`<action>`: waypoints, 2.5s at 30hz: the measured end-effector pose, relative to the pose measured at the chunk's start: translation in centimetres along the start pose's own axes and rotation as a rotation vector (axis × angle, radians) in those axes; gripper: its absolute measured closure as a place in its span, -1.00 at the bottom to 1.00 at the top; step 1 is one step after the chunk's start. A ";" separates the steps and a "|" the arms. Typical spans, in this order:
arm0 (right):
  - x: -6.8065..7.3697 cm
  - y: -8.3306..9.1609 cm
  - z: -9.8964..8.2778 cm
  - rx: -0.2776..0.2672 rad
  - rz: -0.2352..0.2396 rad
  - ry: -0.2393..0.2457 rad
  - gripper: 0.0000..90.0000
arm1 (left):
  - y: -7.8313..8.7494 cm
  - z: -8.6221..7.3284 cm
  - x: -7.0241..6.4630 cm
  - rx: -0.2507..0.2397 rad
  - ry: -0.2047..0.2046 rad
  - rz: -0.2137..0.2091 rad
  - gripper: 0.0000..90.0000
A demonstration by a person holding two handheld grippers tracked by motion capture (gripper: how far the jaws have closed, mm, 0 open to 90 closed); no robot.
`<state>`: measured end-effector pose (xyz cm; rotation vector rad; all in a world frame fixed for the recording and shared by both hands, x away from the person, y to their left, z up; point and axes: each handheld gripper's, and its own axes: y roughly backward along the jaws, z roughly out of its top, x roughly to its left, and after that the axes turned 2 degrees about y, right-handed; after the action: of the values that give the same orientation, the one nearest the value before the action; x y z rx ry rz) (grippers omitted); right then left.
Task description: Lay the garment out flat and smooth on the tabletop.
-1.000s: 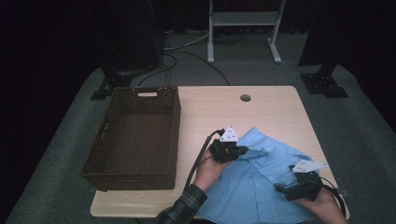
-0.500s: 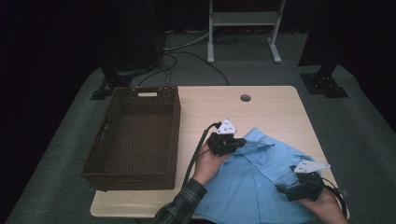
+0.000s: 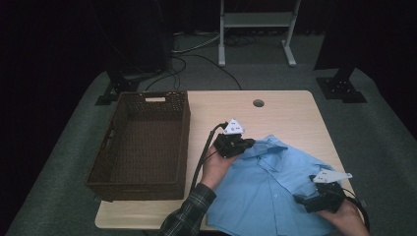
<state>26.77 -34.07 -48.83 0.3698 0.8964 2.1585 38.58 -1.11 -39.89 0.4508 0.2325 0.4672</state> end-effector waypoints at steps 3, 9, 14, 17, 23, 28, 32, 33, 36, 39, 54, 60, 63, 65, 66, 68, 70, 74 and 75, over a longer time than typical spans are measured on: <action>-0.1 0.2 -0.1 0.001 -0.007 -0.007 -1.00 | 0.0 0.0 0.3 -0.003 0.009 0.008 0.97; -0.1 0.1 -0.1 0.000 -0.008 -0.008 -1.00 | 0.3 -0.2 1.1 -0.013 0.029 0.033 0.97; -0.1 0.1 -0.1 0.000 -0.010 -0.009 -1.00 | 0.5 -0.5 1.7 -0.018 0.043 0.063 0.97; -0.1 0.1 -0.1 0.000 -0.011 -0.010 -1.00 | 0.6 -0.8 2.1 -0.018 0.060 0.088 0.97; -0.1 0.1 -0.1 -0.001 -0.011 -0.009 -1.00 | 0.9 -1.4 3.0 -0.016 0.086 0.139 0.97; -0.1 0.1 -0.1 -0.001 -0.012 -0.010 -1.00 | 1.0 -1.8 3.7 -0.010 0.101 0.179 0.97; -0.1 0.1 -0.1 0.000 -0.011 -0.011 -1.00 | 1.0 -2.0 4.2 -0.004 0.110 0.211 0.98; -0.1 0.1 -0.1 0.000 -0.011 -0.011 -1.00 | 1.0 -2.1 4.3 -0.003 0.114 0.221 0.98; -0.1 0.1 -0.1 -0.001 -0.012 -0.010 -1.00 | 1.0 -2.4 4.6 -0.002 0.126 0.241 0.98; -0.1 0.1 -0.1 0.000 -0.012 -0.010 -1.00 | 1.0 -2.5 4.9 0.006 0.128 0.260 0.98; -0.1 0.1 -0.1 -0.001 -0.012 -0.010 -1.00 | 0.4 -4.3 7.3 0.060 0.191 0.365 0.98; -0.1 0.1 -0.1 -0.001 -0.012 -0.010 -1.00 | -0.1 -4.9 7.8 0.084 0.202 0.389 0.98; -0.1 0.1 -0.1 -0.001 -0.012 -0.010 -1.00 | -0.5 -5.3 8.0 0.096 0.203 0.397 0.98; -0.1 0.1 -0.1 -0.001 -0.011 -0.010 -1.00 | -0.7 -5.5 8.1 0.101 0.206 0.399 0.98; -0.1 0.1 -0.1 -0.001 -0.011 -0.010 -1.00 | -0.7 -5.5 8.1 0.101 0.206 0.399 0.98; -0.1 0.1 -0.1 -0.001 -0.012 -0.010 -1.00 | -0.8 -5.8 8.2 0.103 0.215 0.397 0.98; -0.1 0.1 -0.1 -0.001 -0.012 -0.010 -1.00 | -0.9 -6.1 8.3 0.104 0.218 0.398 0.98; -0.1 0.1 -0.1 -0.001 -0.012 -0.011 -1.00 | -0.9 -6.2 8.4 0.095 0.226 0.397 0.93; -0.1 0.1 -0.1 -0.002 -0.012 -0.009 -1.00 | -0.8 -6.2 8.4 0.094 0.228 0.400 0.80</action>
<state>26.75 -34.26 -48.84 0.3728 0.8894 2.1449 44.21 4.51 -46.67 0.5389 0.3883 0.9044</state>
